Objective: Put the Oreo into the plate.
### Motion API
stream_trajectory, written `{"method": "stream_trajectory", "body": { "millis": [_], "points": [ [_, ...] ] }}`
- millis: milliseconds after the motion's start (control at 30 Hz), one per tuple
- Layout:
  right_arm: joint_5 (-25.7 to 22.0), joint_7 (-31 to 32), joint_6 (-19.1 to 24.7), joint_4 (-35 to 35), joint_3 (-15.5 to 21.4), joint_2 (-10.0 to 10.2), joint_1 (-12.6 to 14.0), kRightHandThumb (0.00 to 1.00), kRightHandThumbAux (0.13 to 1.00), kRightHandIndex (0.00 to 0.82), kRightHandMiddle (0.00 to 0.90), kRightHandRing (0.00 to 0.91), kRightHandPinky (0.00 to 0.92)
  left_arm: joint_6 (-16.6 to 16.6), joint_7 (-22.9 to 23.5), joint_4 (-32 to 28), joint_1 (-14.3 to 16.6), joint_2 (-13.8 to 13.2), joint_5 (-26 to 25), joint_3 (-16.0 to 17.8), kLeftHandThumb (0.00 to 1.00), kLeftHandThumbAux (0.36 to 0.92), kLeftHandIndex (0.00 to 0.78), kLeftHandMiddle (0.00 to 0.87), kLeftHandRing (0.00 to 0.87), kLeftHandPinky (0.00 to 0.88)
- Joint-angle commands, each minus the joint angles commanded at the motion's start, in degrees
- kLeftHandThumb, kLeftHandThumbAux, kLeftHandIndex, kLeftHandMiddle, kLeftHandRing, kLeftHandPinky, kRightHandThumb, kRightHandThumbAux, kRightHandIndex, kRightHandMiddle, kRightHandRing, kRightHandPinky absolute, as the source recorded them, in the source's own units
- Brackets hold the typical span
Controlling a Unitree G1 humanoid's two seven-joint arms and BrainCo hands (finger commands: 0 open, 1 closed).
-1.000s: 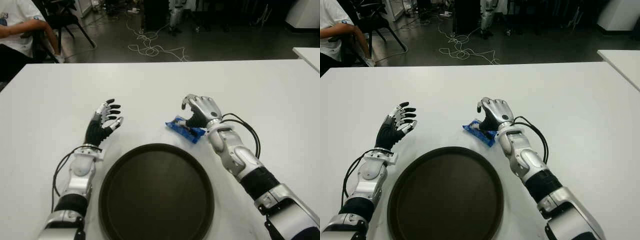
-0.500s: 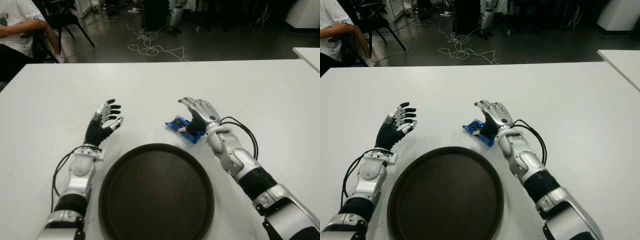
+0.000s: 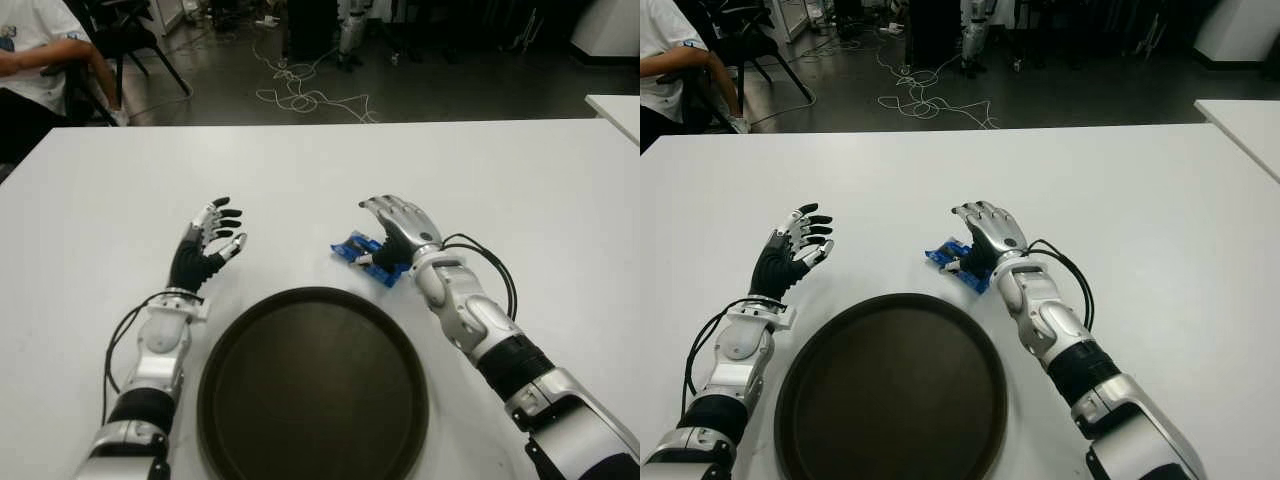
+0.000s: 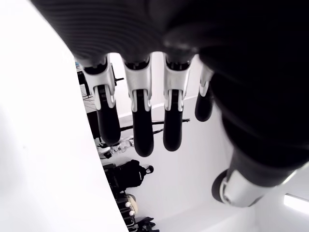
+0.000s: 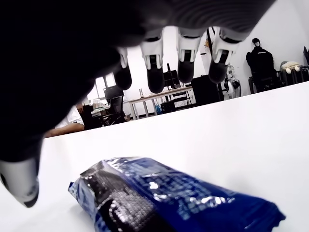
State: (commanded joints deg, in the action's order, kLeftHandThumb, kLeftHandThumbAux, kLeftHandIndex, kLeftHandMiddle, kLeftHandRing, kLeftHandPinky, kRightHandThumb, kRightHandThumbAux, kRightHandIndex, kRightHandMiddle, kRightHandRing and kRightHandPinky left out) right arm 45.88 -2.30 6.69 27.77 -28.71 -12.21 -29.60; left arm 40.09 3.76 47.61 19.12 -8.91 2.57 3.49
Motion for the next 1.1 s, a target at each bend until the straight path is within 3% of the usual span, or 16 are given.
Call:
{"method": "stream_trajectory", "body": {
  "millis": [400,1100],
  "points": [
    [1.1,2.7,-0.4,-0.4,-2.7,-0.7,0.6,0.0,0.597,0.0,0.0,0.0,0.0,-0.6,-1.0,-1.0,-0.2,-0.1,0.9,-0.3,0.106,0.684,0.159,0.265,0.26,0.252],
    [1.1,2.5,-0.2,3.0,-6.0,1.5,1.3,0.0,0.669,0.0,0.0,0.0,0.0,-1.6,-1.6,-2.8,-1.0,0.4,1.0,-0.4,0.091,0.705,0.158,0.262,0.265,0.259]
  ]
}}
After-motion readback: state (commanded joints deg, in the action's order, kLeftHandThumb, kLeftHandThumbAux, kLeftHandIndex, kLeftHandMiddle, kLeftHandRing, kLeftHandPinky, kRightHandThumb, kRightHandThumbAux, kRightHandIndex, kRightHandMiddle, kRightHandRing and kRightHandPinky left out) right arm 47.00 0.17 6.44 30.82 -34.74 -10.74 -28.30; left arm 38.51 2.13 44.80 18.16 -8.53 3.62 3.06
